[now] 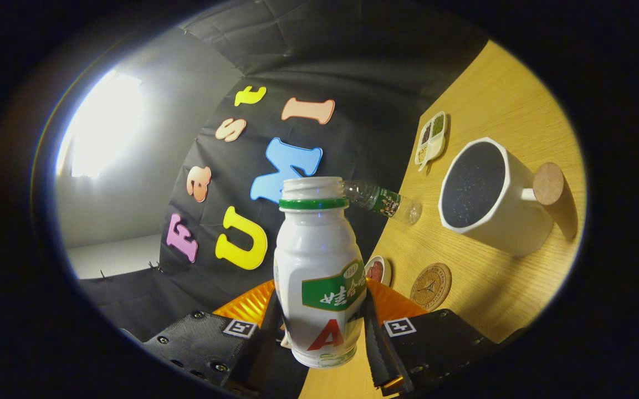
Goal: Take the bottle from table, then pour the juice into the cup, finally place the bottle on the coaster
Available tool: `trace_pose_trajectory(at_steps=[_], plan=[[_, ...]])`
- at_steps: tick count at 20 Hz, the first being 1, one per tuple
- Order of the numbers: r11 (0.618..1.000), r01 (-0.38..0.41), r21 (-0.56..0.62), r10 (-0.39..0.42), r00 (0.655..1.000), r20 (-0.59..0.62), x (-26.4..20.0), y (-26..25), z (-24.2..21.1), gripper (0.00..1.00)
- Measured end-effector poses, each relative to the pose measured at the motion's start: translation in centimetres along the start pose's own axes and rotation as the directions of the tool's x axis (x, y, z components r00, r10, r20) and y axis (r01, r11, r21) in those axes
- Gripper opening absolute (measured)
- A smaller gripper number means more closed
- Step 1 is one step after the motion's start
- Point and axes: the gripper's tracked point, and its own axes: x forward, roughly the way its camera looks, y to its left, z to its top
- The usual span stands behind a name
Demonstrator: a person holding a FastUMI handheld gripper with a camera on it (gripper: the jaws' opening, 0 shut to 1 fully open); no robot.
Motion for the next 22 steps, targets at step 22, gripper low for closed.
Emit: trace_pose_trajectory(at_steps=[22], plan=[[0.910, -0.067, 0.409, 0.047, 0.997, 0.058, -0.4, 0.4, 1.1, 0.68]])
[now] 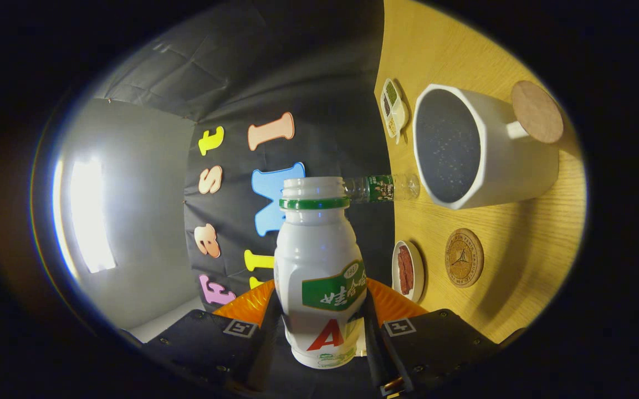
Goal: Take the bottle from table, then pour the juice into the cup, finally place the bottle on the coaster
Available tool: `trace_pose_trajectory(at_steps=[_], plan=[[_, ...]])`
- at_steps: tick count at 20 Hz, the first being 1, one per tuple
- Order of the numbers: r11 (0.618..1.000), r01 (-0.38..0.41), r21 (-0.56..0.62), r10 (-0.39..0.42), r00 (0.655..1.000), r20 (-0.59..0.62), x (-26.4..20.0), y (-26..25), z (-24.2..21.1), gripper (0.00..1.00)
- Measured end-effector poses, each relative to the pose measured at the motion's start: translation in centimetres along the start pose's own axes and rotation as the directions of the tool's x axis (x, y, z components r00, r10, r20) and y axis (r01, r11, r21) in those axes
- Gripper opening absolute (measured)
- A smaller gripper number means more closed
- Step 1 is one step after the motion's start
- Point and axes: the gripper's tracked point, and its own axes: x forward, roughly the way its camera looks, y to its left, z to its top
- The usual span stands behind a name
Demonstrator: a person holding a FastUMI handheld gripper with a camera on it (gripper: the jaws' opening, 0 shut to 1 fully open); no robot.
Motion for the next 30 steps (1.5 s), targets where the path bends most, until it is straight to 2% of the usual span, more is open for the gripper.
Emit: trace_pose_trajectory(at_steps=[30], plan=[[0.991, -0.050, 0.123, 0.050, 0.999, 0.000, 0.1, 2.3, -1.2, 0.68]])
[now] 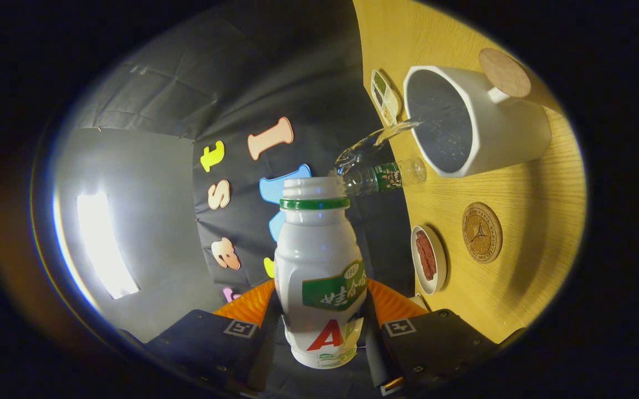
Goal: Take the bottle from table, then pour the juice into the cup, finally place the bottle on the coaster
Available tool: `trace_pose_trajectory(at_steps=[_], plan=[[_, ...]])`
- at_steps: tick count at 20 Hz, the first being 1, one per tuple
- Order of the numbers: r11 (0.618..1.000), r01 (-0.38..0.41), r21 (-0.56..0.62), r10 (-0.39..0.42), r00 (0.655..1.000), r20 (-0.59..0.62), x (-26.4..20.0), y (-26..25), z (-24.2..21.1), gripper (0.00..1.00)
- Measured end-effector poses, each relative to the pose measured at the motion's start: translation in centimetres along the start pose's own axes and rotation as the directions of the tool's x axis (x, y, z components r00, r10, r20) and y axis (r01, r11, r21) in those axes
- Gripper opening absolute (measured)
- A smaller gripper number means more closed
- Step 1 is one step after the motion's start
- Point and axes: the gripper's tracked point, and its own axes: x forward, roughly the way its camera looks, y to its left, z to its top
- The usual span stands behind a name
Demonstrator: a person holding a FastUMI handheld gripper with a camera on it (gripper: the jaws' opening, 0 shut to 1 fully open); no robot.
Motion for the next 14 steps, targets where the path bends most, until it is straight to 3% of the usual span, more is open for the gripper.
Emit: trace_pose_trajectory(at_steps=[14], plan=[[0.999, -0.028, 0.047, 0.028, 1.000, 0.002, 0.38, 0.36, -0.32, 0.68]])
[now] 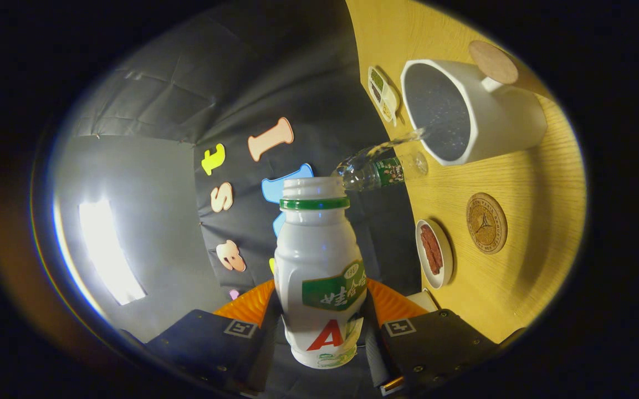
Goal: Take the bottle from table, then pour the juice into the cup, finally place the bottle on the coaster
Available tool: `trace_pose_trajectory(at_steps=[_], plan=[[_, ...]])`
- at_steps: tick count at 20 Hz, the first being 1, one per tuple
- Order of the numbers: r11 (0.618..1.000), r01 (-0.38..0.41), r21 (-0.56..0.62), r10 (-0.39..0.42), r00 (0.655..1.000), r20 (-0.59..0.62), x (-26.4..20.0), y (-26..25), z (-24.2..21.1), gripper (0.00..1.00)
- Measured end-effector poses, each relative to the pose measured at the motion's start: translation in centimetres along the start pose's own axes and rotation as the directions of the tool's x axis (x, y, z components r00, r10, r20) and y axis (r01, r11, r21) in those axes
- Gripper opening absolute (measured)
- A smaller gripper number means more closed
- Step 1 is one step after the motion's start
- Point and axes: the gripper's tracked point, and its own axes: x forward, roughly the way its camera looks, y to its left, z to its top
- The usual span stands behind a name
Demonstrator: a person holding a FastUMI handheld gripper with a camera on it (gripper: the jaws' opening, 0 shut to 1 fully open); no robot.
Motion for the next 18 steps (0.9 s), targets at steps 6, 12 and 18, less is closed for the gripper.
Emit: trace_pose_trajectory(at_steps=[6, 12, 18], plan=[[1.000, -0.006, 0.015, 0.007, 1.000, -0.001, 0.11, 0.09, -0.17, 0.68], [0.999, -0.011, 0.030, 0.011, 1.000, 0.003, 0.07, 0.25, -0.18, 0.68], [0.999, -0.017, 0.047, 0.016, 1.000, 0.011, 0.03, 0.40, -0.06, 0.68]])
